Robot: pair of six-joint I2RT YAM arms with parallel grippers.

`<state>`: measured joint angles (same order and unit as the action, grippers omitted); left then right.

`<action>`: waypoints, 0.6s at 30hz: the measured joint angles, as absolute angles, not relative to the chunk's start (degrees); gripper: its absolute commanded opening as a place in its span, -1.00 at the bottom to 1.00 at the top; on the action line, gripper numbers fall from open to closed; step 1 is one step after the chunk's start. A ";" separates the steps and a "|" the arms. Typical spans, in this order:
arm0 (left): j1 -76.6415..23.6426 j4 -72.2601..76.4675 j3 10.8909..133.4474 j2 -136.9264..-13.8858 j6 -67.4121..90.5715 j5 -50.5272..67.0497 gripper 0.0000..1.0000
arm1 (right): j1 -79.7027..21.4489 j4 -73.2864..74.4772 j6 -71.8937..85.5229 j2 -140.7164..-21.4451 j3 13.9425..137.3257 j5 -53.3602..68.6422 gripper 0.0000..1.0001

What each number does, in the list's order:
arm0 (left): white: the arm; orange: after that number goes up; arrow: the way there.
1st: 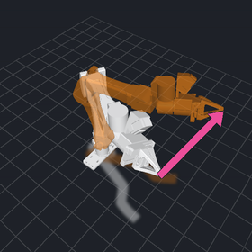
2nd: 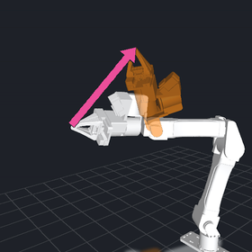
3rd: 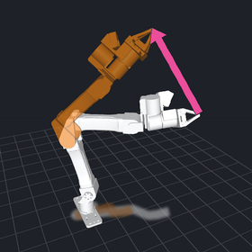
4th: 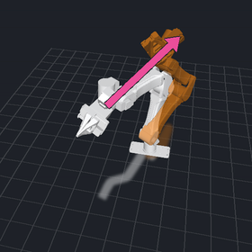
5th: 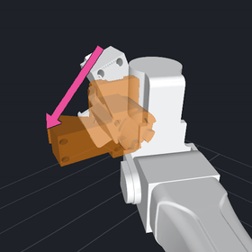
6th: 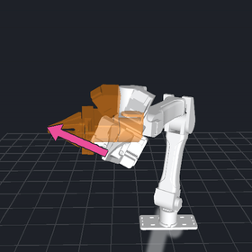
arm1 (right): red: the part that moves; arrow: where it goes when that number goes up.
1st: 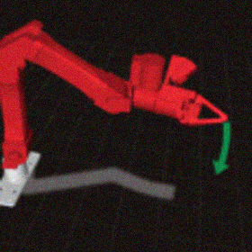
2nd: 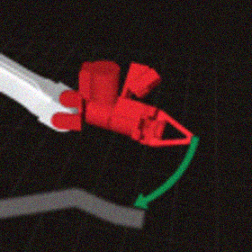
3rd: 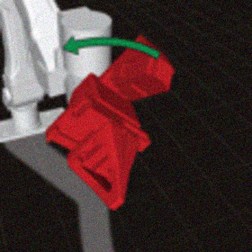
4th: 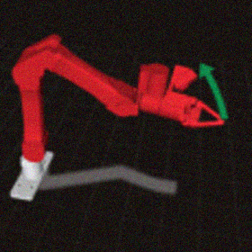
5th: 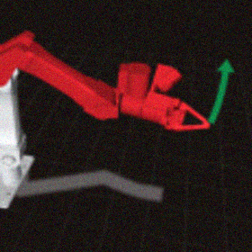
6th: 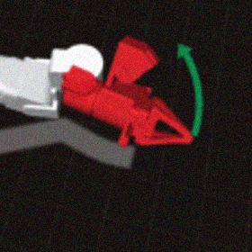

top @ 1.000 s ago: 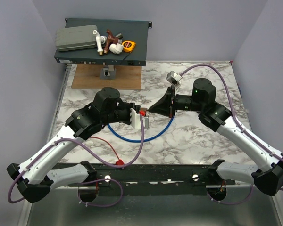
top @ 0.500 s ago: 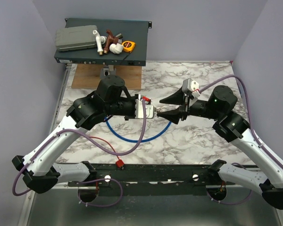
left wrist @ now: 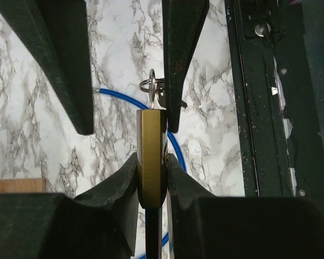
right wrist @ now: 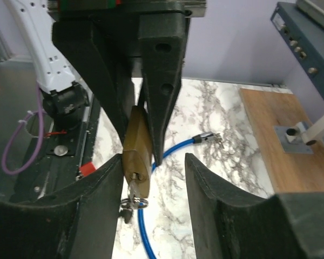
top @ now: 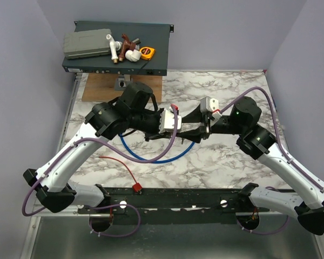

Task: Unlock with the key
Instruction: Unlock the lock.

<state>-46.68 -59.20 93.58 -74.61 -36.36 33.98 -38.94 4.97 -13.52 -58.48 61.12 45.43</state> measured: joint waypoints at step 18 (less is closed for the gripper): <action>-45.43 -66.24 101.21 -82.59 -33.76 33.63 0.32 | -38.89 5.54 -7.44 -63.44 62.30 47.18 -0.99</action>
